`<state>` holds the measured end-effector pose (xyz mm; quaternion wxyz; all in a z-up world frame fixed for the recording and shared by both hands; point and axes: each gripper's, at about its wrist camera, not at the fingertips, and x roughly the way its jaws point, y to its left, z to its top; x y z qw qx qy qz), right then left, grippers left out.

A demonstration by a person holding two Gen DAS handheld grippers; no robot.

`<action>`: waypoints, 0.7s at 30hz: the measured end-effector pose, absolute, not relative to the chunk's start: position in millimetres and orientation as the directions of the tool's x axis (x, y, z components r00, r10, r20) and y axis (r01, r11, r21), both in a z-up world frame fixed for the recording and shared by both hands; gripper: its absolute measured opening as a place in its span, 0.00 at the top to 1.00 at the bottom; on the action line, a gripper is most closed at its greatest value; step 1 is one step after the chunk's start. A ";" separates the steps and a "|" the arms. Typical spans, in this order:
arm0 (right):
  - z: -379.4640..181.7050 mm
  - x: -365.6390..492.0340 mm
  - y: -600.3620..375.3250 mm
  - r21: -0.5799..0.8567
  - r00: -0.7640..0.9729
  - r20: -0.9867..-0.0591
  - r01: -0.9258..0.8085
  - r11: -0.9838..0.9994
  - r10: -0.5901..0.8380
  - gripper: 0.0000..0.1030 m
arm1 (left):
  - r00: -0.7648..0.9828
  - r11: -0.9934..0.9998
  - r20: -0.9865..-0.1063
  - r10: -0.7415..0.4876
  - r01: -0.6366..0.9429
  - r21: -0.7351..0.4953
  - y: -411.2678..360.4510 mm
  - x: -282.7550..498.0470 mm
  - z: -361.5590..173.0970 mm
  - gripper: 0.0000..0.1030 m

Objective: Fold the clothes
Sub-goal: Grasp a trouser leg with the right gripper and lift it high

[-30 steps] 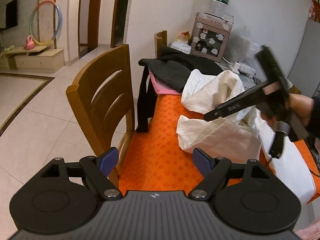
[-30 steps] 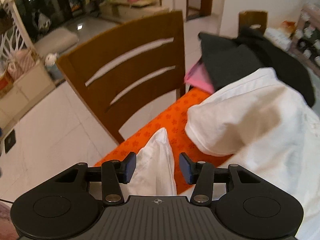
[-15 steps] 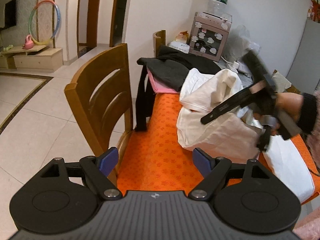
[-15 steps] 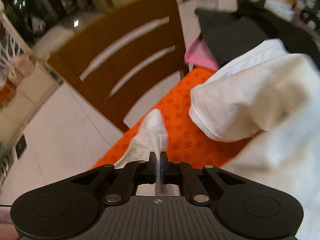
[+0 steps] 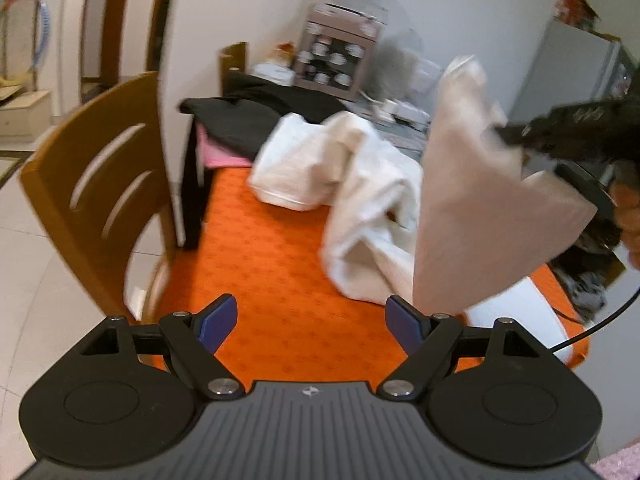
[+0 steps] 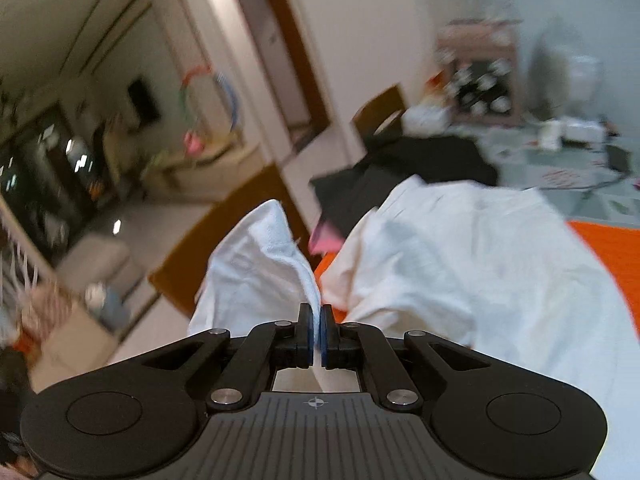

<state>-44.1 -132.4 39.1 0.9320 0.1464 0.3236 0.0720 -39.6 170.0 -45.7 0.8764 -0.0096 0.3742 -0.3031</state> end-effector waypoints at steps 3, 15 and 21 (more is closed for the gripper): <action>57.7 -76.9 -151.3 0.342 0.819 -0.542 0.009 0.940 0.190 0.95 | 0.516 0.798 -0.649 -0.559 0.548 -0.251 149.8 -57.4 -48.5 0.17; 96.7 -206.7 -194.4 0.463 0.873 -0.419 -0.029 0.886 0.248 0.95 | 0.521 0.827 -0.670 -0.528 0.494 -0.267 97.5 -161.5 -65.9 0.17; 81.1 -251.0 -199.2 0.495 0.871 -0.416 -0.024 0.869 0.261 0.95 | 0.529 0.843 -0.671 -0.519 0.448 -0.299 94.0 -212.6 -81.5 0.17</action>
